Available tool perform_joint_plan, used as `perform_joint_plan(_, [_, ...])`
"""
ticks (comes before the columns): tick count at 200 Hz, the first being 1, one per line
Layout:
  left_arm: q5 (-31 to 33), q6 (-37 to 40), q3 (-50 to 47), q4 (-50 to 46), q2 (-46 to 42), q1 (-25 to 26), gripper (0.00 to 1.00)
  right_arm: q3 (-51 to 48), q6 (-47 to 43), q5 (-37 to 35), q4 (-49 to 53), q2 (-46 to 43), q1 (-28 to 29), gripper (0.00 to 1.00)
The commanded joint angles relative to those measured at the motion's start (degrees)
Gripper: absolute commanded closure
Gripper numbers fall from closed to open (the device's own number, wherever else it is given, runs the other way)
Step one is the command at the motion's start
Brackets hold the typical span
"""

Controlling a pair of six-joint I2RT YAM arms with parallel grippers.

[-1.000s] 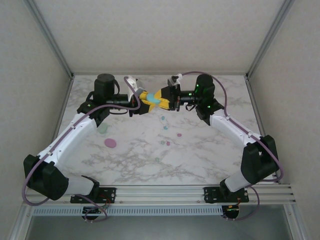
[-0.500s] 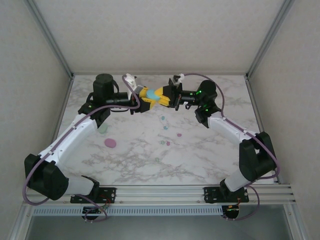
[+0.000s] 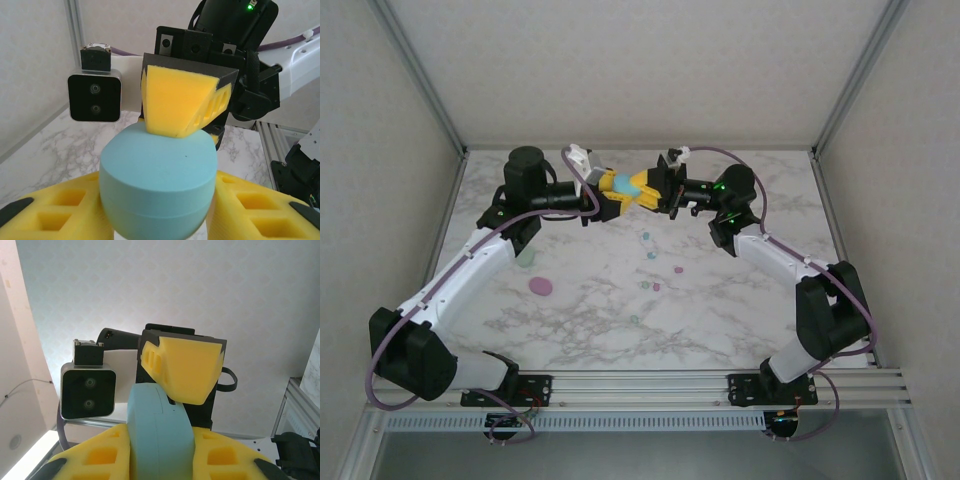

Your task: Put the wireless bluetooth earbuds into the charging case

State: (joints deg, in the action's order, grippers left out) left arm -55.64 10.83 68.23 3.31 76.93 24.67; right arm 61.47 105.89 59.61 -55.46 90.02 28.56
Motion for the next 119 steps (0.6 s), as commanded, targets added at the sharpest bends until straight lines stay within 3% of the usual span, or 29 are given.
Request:
perform_joint_plan(1, [-1.5,-1.0,0.7,1.9,0.4,0.6,0.54,-0.3,0.1,-1.3,-2.8,0.9,0.8,0.91])
perform_joint_plan(119, [-0.4,-2.0,0.4,3.0,0.5,0.6,0.54,0.1,-0.8,-0.9,-3.1,1.3,1.0,0.91])
